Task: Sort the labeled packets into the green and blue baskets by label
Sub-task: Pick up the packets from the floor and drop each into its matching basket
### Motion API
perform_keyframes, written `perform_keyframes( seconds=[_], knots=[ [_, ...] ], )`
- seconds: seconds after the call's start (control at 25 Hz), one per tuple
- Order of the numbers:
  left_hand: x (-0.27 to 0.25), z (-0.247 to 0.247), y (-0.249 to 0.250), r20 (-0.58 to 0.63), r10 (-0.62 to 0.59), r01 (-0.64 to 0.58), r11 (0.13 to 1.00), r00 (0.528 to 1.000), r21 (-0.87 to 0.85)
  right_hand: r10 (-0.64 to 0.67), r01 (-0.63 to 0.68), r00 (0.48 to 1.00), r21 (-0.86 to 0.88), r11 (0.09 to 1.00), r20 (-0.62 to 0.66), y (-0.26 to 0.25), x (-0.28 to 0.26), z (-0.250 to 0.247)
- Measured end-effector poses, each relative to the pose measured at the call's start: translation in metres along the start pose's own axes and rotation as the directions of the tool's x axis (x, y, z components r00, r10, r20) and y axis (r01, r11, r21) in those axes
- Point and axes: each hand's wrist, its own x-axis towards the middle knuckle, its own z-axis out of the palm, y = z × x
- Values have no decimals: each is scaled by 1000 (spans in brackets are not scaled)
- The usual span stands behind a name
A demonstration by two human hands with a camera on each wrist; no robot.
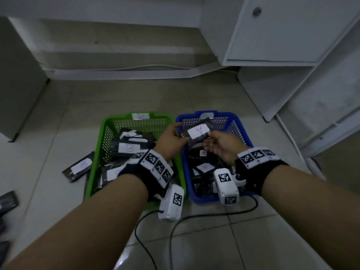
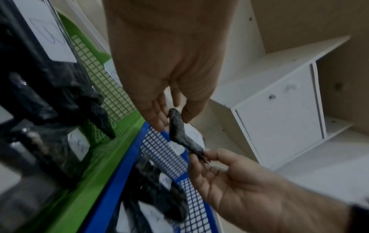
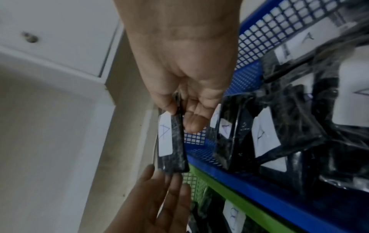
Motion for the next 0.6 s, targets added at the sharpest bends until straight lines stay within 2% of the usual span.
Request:
perform_keyframes(
  seconds=[0.04, 0.08, 0.16, 0.24, 0.28, 0.44, 0.52, 0.6],
  knots=[
    [2, 12, -7, -40, 43, -37, 987, 998, 157, 35, -34, 998, 25, 999, -45, 6, 9, -9],
    [3, 22, -14, -40, 93, -74, 938, 995, 339, 61, -60, 995, 22, 998, -74, 11, 18, -15],
    [0, 32, -31, 52, 172, -165, 755, 984, 635, 89, -96, 989, -50, 994, -117, 14, 33, -22],
    [0, 34, -48, 129, 175, -210, 599, 976, 773, 107, -128, 986, -165, 978, -128, 12, 49, -26],
    [1, 33, -53, 137, 159, -204, 567, 978, 798, 115, -140, 986, -220, 966, -122, 10, 56, -27],
    [0, 24, -61, 153, 144, -209, 583, 978, 785, 105, -111, 994, -465, 878, -39, 15, 79, -35],
    [-1, 20, -62, 208, 132, -246, 566, 969, 787, 107, -99, 994, -489, 866, -11, 16, 78, -38],
    [-2, 13, -60, 281, 102, -288, 565, 954, 774, 40, -45, 999, -545, 837, -21, 15, 70, -34]
  ],
)
